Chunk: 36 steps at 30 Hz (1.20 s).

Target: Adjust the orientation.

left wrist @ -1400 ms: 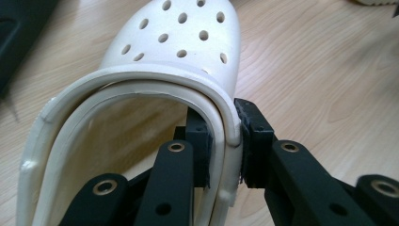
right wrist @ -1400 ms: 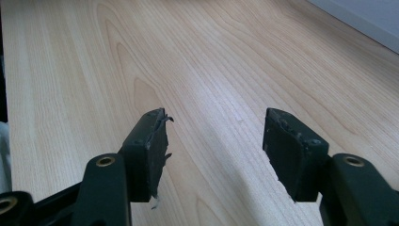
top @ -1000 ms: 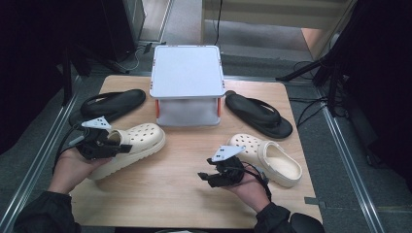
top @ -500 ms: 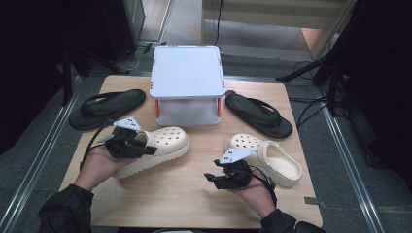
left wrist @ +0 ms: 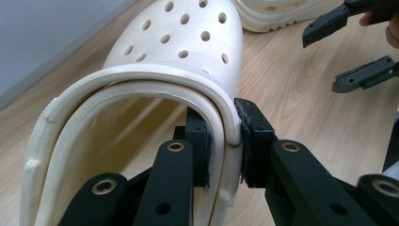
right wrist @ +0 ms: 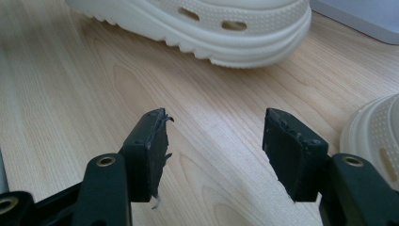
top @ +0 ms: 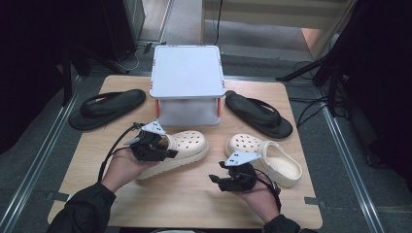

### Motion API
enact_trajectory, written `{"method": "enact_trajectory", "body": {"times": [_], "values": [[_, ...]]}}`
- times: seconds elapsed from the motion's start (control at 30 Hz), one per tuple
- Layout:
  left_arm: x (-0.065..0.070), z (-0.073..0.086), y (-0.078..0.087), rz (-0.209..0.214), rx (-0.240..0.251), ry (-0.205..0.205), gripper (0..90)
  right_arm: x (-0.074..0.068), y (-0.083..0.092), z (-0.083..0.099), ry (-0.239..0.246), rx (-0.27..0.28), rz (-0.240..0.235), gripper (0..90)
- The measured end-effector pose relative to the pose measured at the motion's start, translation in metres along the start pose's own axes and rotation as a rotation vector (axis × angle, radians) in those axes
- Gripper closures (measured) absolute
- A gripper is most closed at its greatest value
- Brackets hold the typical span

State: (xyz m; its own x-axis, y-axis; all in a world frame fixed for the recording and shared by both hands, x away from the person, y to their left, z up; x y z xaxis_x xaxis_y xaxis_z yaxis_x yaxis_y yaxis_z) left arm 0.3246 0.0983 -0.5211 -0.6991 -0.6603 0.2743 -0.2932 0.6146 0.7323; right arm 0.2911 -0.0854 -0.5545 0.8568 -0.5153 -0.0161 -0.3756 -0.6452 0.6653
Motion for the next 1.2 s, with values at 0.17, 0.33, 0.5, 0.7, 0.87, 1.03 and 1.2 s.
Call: {"method": "enact_trajectory", "body": {"times": [0.17, 0.33, 0.5, 0.7, 0.87, 1.03, 1.2], "values": [[0.001, 0.004, -0.01, 0.011, -0.01, 0.011, 76.4, 0.0, 0.0, -0.001, 0.0, 0.004, -0.002, 41.3], [0.003, 0.007, -0.015, 0.016, -0.019, -0.003, 76.5, -0.001, -0.001, -0.001, 0.001, 0.004, -0.007, 41.3], [0.005, 0.009, -0.015, 0.03, -0.018, -0.013, 73.3, -0.001, -0.003, -0.001, -0.001, 0.003, -0.005, 41.3], [0.003, 0.011, -0.012, 0.016, -0.032, -0.014, 62.0, -0.002, -0.004, -0.002, -0.002, 0.004, -0.009, 41.3], [-0.001, 0.01, -0.001, 0.022, -0.014, 0.002, 54.2, -0.001, -0.005, -0.003, -0.005, 0.008, -0.005, 41.5], [-0.005, 0.011, 0.012, 0.019, -0.007, -0.008, 47.9, -0.001, -0.006, -0.005, -0.014, 0.015, 0.0, 42.4], [-0.011, 0.01, 0.023, 0.007, 0.006, -0.006, 48.0, -0.002, -0.009, -0.007, -0.021, 0.019, 0.005, 43.5]]}}
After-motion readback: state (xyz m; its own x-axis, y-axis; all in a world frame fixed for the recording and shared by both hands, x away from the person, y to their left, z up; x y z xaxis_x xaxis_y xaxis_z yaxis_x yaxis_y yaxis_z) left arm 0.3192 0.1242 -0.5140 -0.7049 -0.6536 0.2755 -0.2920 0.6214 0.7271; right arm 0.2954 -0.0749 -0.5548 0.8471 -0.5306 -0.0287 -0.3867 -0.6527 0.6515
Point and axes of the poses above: each handheld gripper's, and its own axes: y roughly backward along the jaws, z roughly out of its underside, x roughly to its right, the point moved 9 cm from there along -y, roughly forward along the jaws, and after that the axes turned 6 degrees about y, right-handed, at the moved point
